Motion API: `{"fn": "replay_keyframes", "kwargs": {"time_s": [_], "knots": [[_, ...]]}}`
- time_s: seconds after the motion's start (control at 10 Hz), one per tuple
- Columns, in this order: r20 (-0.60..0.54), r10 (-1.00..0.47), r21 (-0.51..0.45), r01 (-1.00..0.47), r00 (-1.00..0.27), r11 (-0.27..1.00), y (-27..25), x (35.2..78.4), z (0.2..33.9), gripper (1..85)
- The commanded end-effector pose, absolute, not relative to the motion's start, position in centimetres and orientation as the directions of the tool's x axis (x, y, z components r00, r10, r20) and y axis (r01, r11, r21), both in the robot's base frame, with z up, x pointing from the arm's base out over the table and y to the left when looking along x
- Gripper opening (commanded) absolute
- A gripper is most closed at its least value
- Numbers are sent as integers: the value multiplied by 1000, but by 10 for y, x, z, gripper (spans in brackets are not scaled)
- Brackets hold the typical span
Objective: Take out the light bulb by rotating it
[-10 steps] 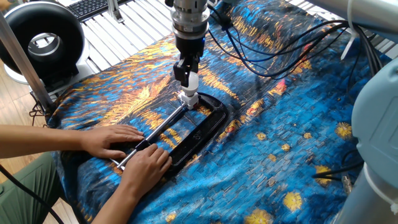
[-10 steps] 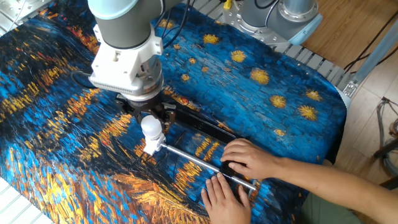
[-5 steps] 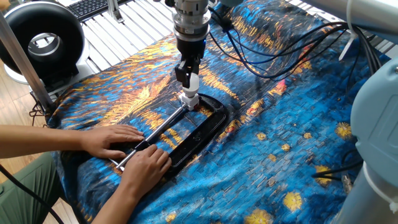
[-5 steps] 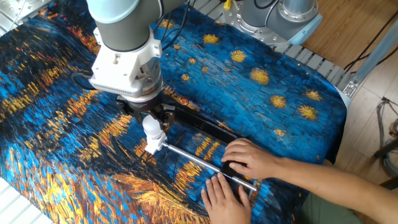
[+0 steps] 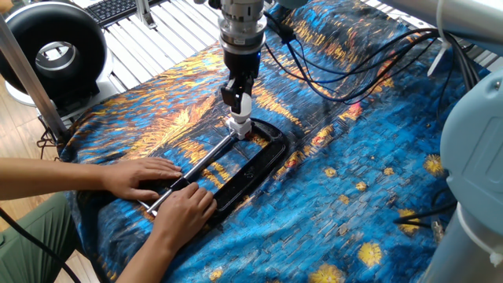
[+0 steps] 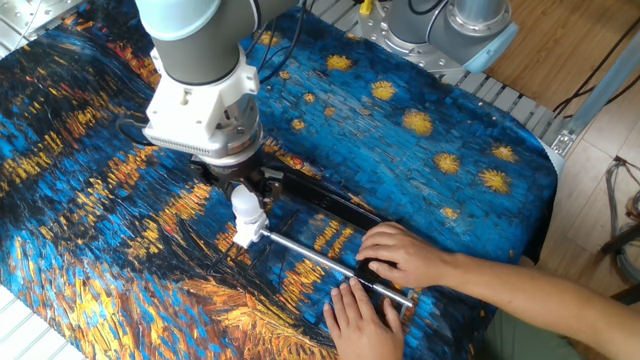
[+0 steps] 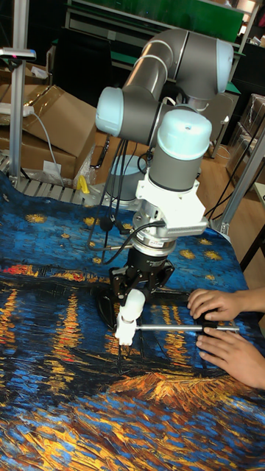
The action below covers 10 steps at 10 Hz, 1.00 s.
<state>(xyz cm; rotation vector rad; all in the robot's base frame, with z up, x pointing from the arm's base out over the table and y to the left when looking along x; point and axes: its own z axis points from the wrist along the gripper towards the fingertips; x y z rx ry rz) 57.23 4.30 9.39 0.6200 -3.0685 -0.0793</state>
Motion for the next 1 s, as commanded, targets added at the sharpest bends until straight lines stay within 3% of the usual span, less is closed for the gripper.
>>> {"fn": "replay_keyframes", "kwargs": {"time_s": [0.0,0.6,0.9], "knots": [[-1,-374,71,-373,-927,925,46,571,94,483],[-4,-375,37,-375,-927,926,35,575,94,333],[-17,-426,-1,-426,-905,905,30,581,94,200]]}}
